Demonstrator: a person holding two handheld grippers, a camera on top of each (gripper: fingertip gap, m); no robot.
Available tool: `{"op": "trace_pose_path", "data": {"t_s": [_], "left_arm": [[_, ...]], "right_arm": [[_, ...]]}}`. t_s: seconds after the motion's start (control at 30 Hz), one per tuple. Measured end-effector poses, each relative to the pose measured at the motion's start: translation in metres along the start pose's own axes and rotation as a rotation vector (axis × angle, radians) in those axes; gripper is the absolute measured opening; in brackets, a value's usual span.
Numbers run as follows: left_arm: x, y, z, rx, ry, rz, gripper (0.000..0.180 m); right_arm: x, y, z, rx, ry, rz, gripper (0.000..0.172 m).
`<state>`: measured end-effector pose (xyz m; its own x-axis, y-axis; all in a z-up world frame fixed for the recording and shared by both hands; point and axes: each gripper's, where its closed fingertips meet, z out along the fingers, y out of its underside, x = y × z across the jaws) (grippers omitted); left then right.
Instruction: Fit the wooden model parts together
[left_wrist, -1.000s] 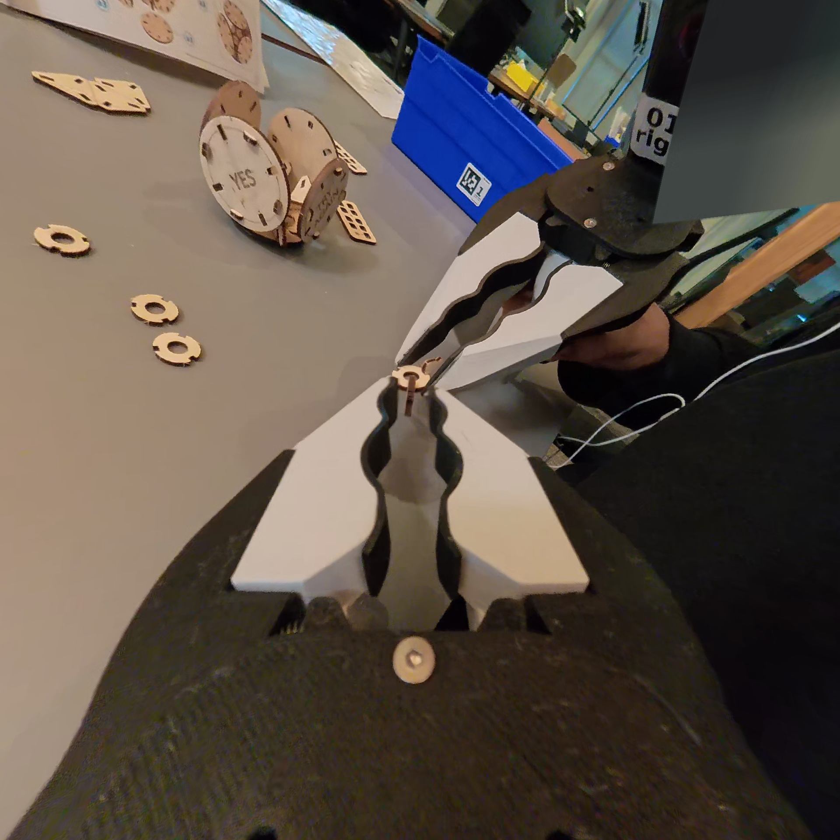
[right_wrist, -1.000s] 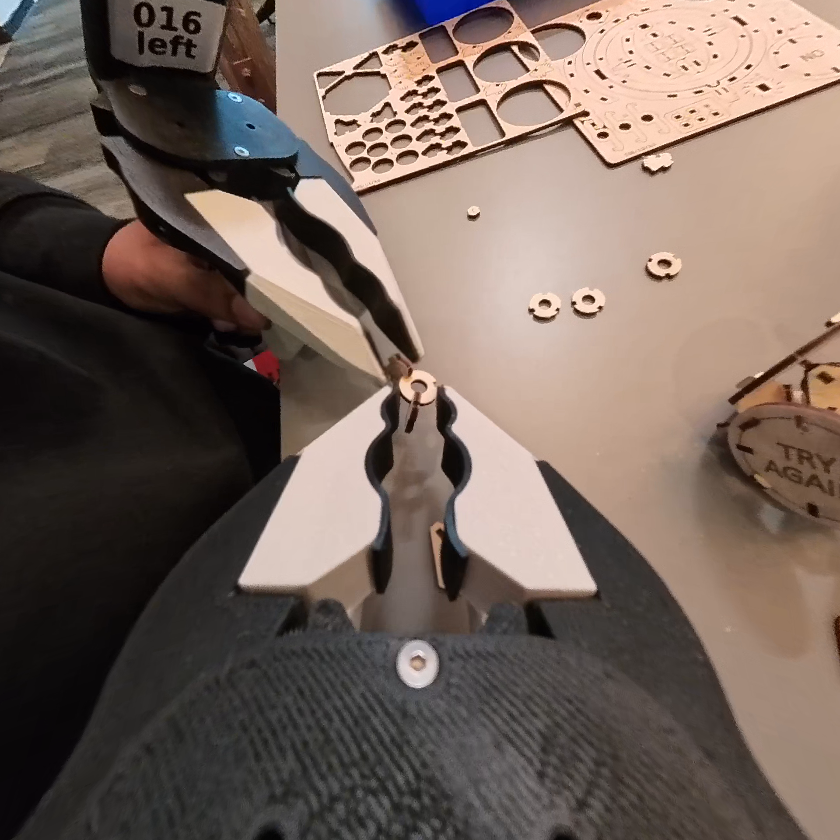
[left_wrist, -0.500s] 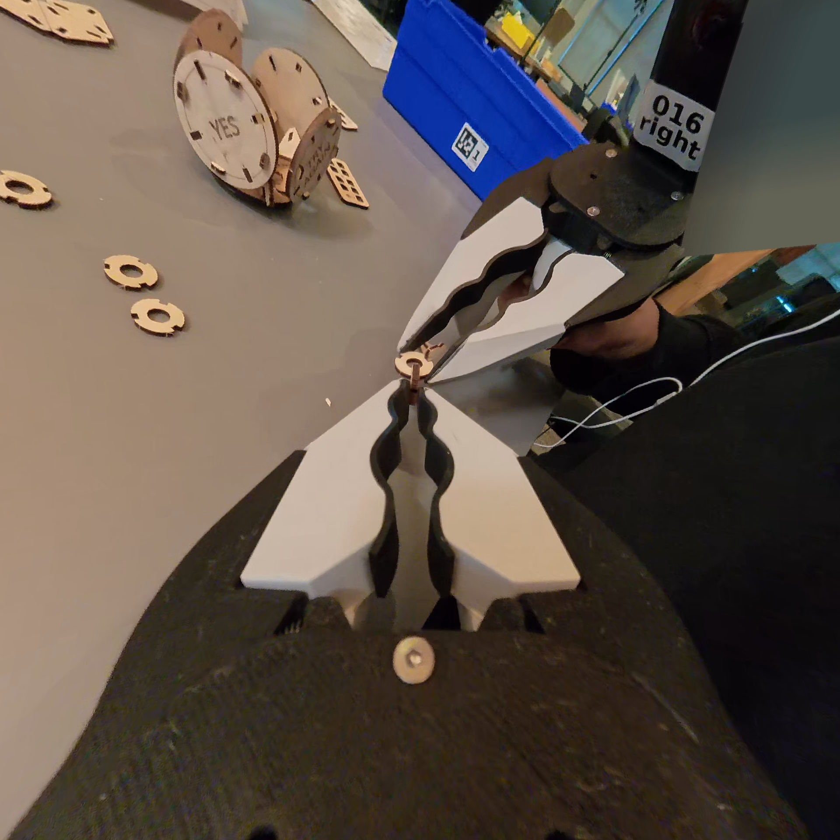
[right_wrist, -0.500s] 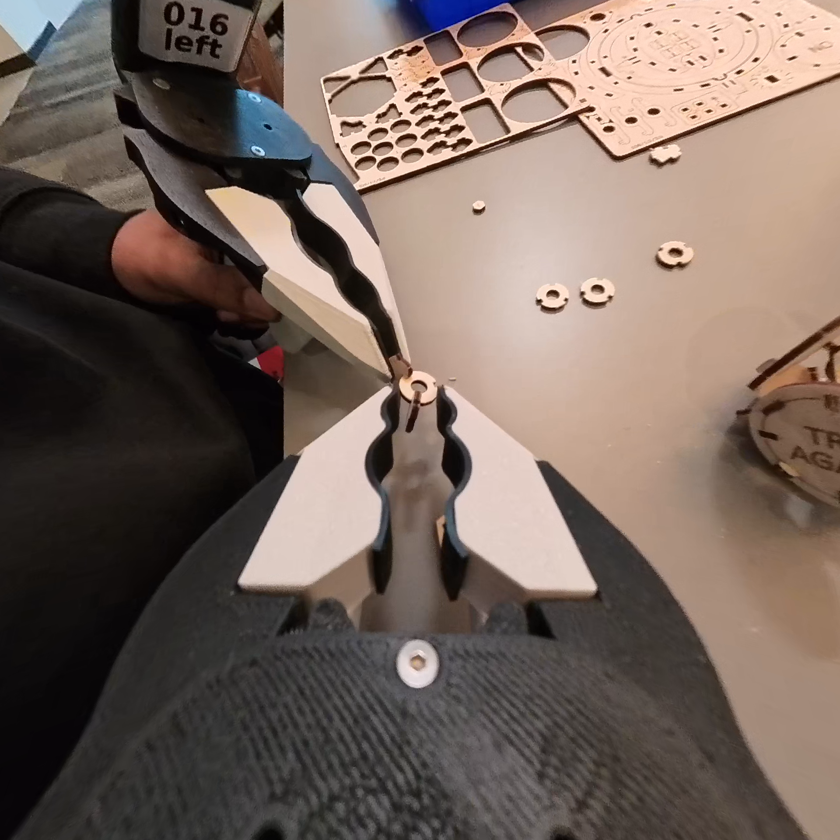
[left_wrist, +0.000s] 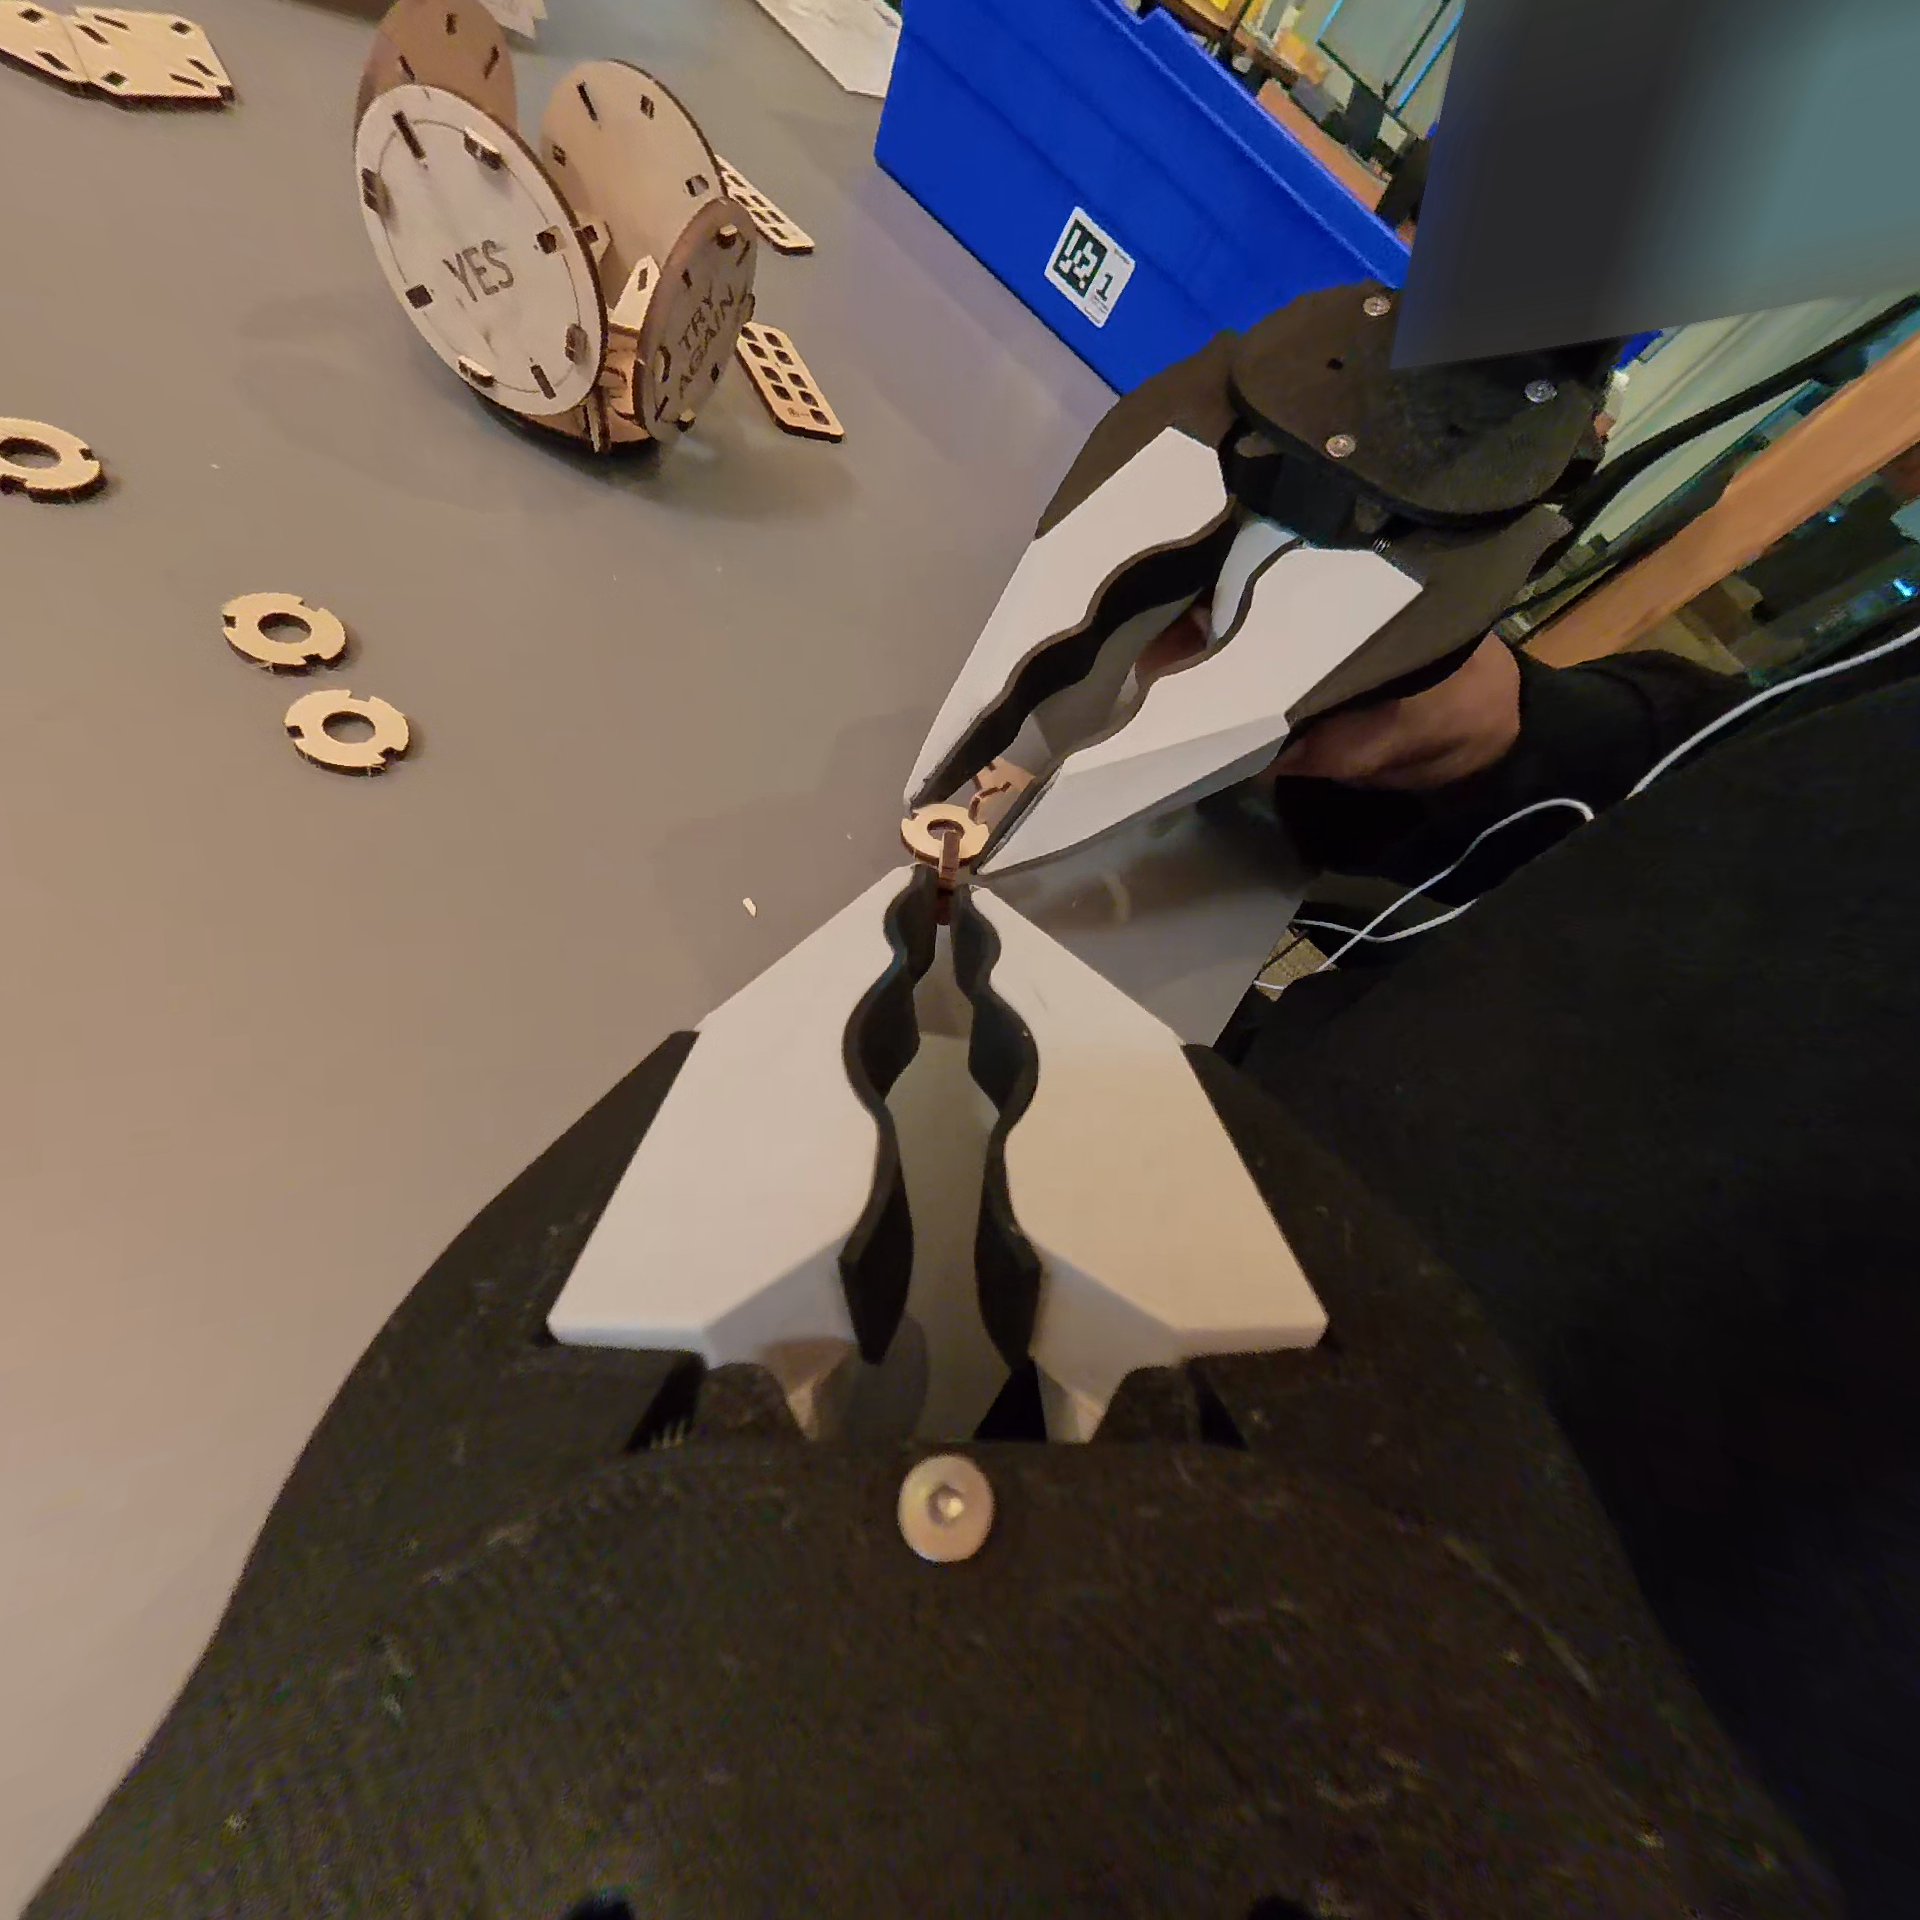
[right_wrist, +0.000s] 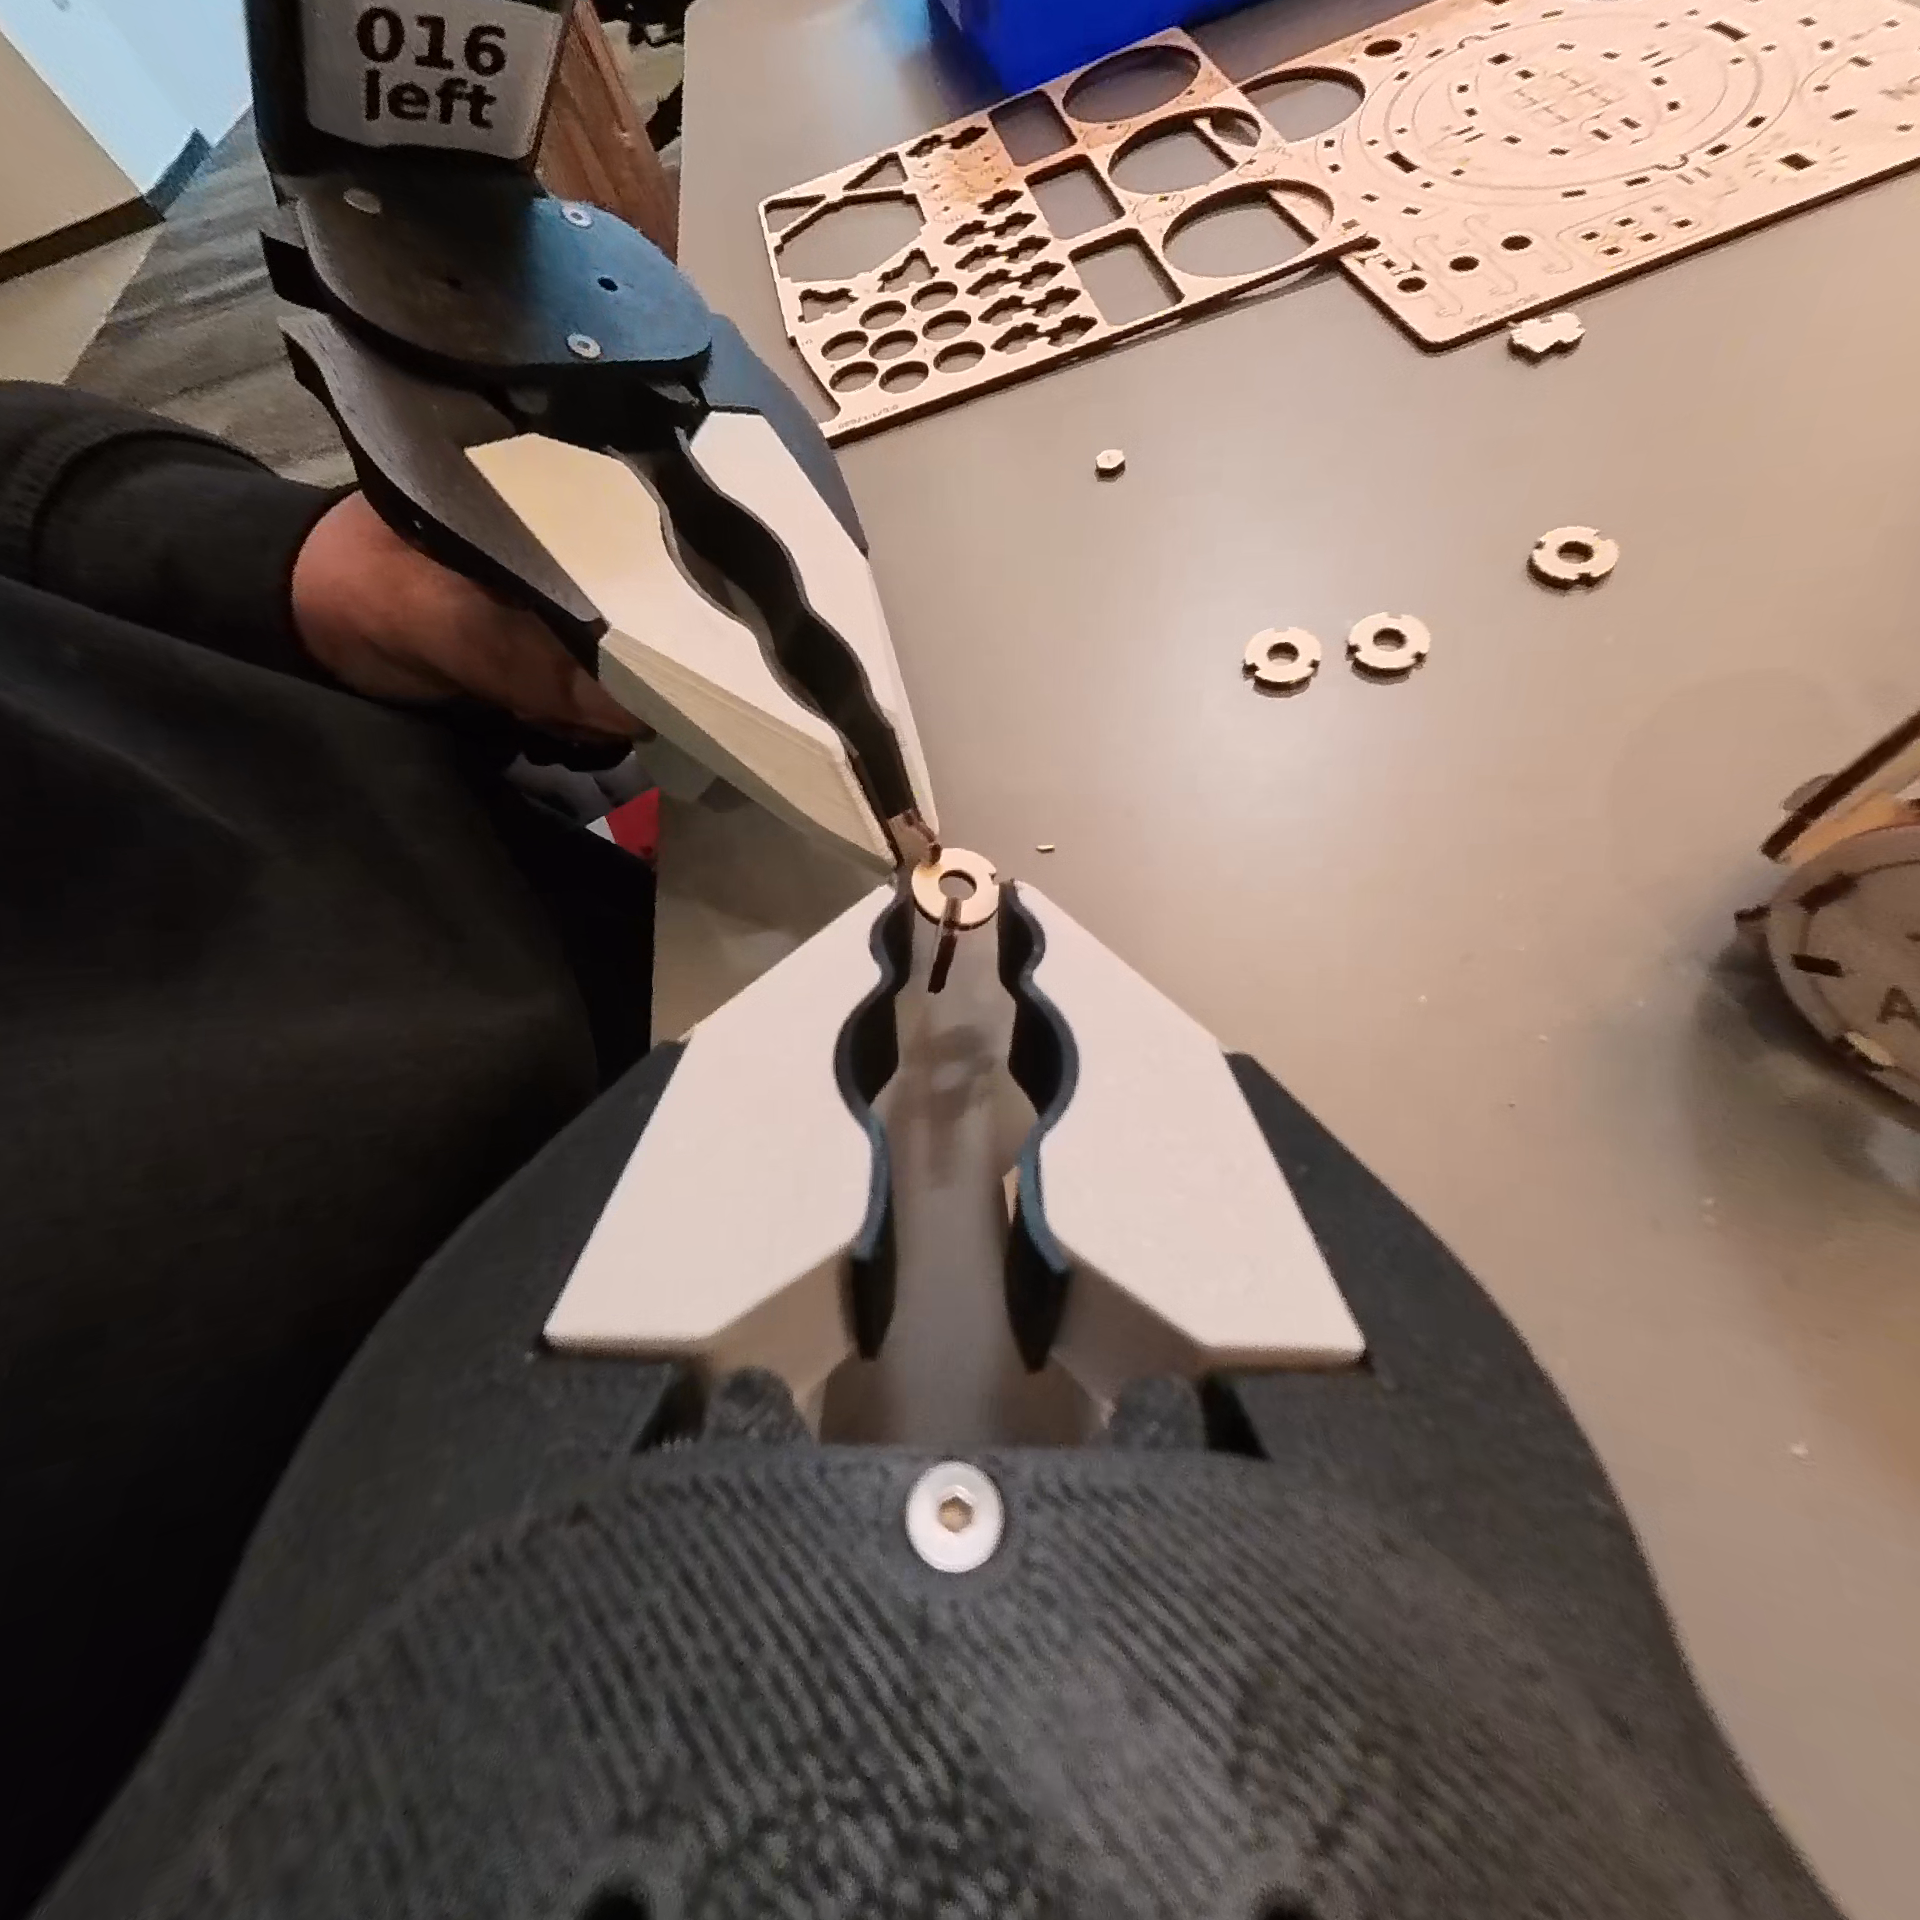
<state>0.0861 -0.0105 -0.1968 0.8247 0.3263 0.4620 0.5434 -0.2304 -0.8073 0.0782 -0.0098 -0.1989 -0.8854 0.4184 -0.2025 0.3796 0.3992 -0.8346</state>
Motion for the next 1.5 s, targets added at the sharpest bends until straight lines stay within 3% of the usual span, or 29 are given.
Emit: {"op": "trace_pose_path", "data": {"t_s": [0.73,1.37,1.5], "left_arm": [[-0.001,0.006,0.001,-0.039,-0.004,0.002,0.0],[-0.006,0.007,0.004,-0.049,-0.103,0.095,0.0],[-0.001,0.001,0.005,-0.026,-0.075,0.069,0.022]], "right_arm": [[-0.002,0.006,0.003,-0.038,0.006,-0.025,0.014],[0.003,0.008,0.006,-0.055,-0.009,0.025,0.015],[0.011,-0.003,-0.005,0.035,0.01,0.077,0.015]]}}
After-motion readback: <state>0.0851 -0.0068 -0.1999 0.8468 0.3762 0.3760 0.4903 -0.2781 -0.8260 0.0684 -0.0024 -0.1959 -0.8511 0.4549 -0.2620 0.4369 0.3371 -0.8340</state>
